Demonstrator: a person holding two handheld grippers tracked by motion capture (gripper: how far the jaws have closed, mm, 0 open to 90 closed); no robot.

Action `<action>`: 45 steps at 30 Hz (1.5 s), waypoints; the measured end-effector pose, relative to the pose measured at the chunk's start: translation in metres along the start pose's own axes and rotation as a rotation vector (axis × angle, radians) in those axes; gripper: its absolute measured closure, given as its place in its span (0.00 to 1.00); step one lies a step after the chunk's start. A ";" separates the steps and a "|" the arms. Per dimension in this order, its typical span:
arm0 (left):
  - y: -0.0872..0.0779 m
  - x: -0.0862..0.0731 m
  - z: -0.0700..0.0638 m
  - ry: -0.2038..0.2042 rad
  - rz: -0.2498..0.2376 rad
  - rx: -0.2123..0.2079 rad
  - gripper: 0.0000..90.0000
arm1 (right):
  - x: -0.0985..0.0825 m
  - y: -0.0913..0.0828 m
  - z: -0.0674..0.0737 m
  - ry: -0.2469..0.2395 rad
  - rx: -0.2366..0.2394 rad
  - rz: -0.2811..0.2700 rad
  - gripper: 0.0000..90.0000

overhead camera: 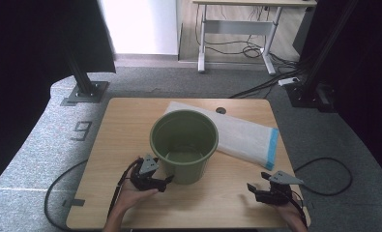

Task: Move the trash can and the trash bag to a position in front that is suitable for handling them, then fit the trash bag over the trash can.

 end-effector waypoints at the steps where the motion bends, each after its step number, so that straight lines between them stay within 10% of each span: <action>1: 0.003 0.002 0.000 -0.001 0.000 0.004 0.14 | 0.000 0.001 0.001 -0.002 0.001 0.003 0.23; 12: 0.015 0.013 0.001 0.010 0.008 0.024 0.15 | -0.003 0.003 0.004 -0.023 -0.002 0.017 0.23; 45: -0.050 -0.041 0.029 -0.097 0.044 0.186 0.15 | 0.023 0.022 -0.011 -0.004 -0.099 -0.008 0.21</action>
Point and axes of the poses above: each handheld gripper's, and its own axes: y roughly forward along the jaws, x roughly out of its top, z roughly to its left, the point moved 9 cm from there along y, roughly forward along the jaws, and after that the axes turned 8 degrees about -x, right-handed, at the moved point
